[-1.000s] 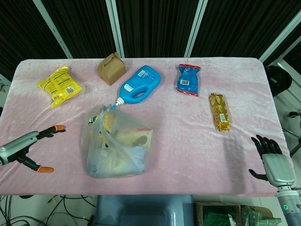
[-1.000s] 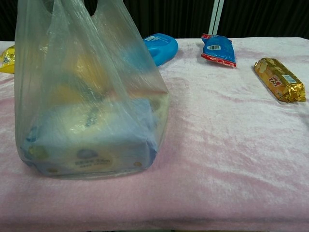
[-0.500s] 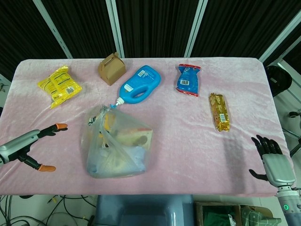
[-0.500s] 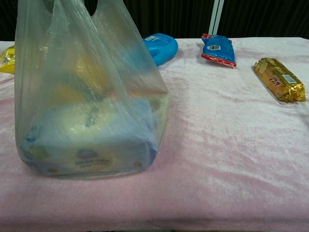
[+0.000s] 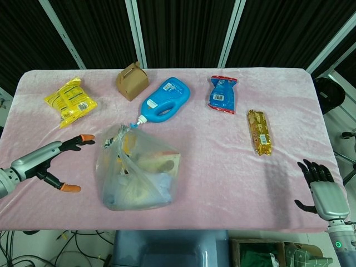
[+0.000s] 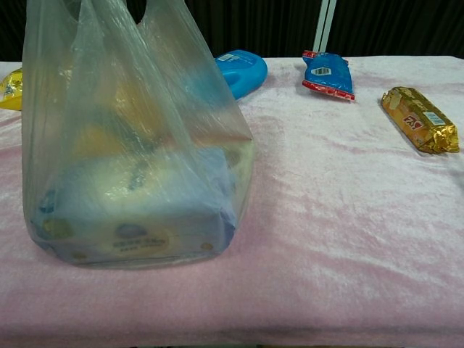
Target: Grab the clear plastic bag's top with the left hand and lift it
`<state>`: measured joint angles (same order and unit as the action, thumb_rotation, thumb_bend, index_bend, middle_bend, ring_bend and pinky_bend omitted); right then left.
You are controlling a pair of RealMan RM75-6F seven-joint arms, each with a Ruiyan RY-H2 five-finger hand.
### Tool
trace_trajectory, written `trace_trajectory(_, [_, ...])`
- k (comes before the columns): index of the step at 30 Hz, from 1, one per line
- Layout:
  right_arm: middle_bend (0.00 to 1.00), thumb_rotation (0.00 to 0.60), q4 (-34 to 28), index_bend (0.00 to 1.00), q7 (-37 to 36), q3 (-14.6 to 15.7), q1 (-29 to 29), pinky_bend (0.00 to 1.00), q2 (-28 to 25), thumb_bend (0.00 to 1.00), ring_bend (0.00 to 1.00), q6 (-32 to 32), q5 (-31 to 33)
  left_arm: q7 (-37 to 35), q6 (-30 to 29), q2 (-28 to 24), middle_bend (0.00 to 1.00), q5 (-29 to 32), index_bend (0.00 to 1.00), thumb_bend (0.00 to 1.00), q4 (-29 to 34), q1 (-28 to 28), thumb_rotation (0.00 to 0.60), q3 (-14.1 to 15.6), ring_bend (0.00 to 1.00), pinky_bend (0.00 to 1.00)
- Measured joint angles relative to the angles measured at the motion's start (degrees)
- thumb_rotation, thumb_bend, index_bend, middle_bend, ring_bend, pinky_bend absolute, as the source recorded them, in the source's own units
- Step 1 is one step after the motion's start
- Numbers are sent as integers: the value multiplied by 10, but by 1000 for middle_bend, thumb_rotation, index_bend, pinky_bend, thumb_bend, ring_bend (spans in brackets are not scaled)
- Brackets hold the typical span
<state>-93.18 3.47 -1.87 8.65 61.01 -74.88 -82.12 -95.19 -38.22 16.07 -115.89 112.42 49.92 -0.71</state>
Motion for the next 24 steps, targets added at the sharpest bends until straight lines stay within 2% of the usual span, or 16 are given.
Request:
trace_trajectory(12, [0, 600, -1, 0, -3, -2, 0, 31, -1, 136, 0, 1, 3, 23, 129, 12, 92, 55, 47, 108, 40, 84, 600, -54, 49, 119])
trace_trajectory(24, [0, 600, 0, 0, -3, -1, 0, 31, -1, 137, 0, 1, 3, 94, 212, 17, 110, 133, 63, 108, 67, 135, 600, -97, 60, 128])
